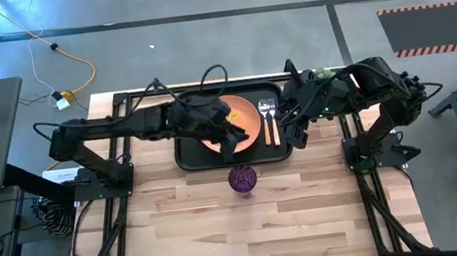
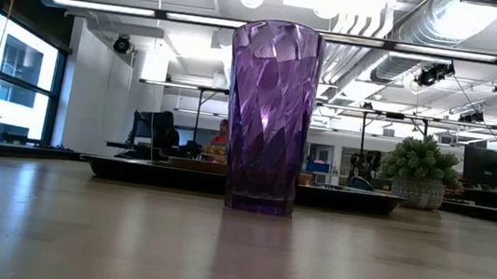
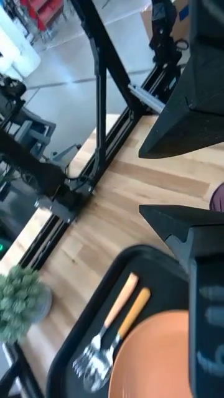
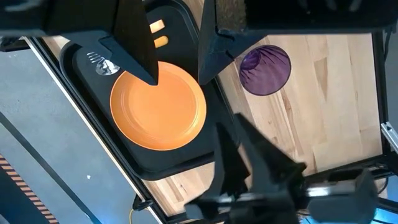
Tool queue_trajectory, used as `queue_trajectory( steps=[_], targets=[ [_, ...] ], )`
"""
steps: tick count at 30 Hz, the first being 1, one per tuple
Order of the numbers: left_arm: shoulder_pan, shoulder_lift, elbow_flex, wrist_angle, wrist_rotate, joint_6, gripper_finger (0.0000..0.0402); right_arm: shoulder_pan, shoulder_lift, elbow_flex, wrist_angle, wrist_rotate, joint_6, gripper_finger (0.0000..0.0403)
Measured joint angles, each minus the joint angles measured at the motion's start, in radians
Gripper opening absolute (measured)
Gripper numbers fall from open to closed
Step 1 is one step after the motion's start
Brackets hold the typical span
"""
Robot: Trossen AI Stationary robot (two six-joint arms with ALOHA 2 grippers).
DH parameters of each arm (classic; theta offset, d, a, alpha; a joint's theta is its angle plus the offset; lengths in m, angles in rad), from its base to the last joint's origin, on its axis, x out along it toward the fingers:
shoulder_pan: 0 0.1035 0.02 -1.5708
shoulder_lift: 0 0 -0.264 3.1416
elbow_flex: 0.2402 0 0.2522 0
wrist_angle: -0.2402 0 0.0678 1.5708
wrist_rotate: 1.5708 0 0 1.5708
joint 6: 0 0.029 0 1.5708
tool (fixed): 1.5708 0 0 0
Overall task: Pick and place plate/cup/fork/spoon on tray
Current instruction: Put the purple glass on the black serving tray to the top left of the orange plate
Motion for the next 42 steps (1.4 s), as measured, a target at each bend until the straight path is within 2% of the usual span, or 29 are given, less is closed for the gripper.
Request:
queue_trajectory(
  steps=[8, 25, 30, 37, 42],
  targets=[
    [0.024, 0.001, 0.052, -0.118, -0.011, -0.004, 0.0118, 0.000, 0.000, 0.000, 0.000, 0.000, 0.000, 0.0106],
    [0.032, 0.005, 0.134, -0.189, -0.018, -0.017, 0.0117, 0.000, 0.000, 0.000, 0.000, 0.006, 0.010, 0.0106],
    [0.000, 0.087, 0.130, -0.257, -0.029, -0.044, 0.0117, 0.000, 0.000, 0.000, 0.000, 0.007, 0.011, 0.0106],
    [-0.038, 0.187, 0.131, -0.270, -0.007, -0.046, 0.0117, 0.000, 0.001, 0.000, 0.000, 0.007, 0.011, 0.0106],
    [-0.044, 0.197, 0.133, -0.289, -0.008, -0.045, 0.0117, 0.000, 0.001, 0.000, 0.000, 0.007, 0.011, 0.0106]
  ],
)
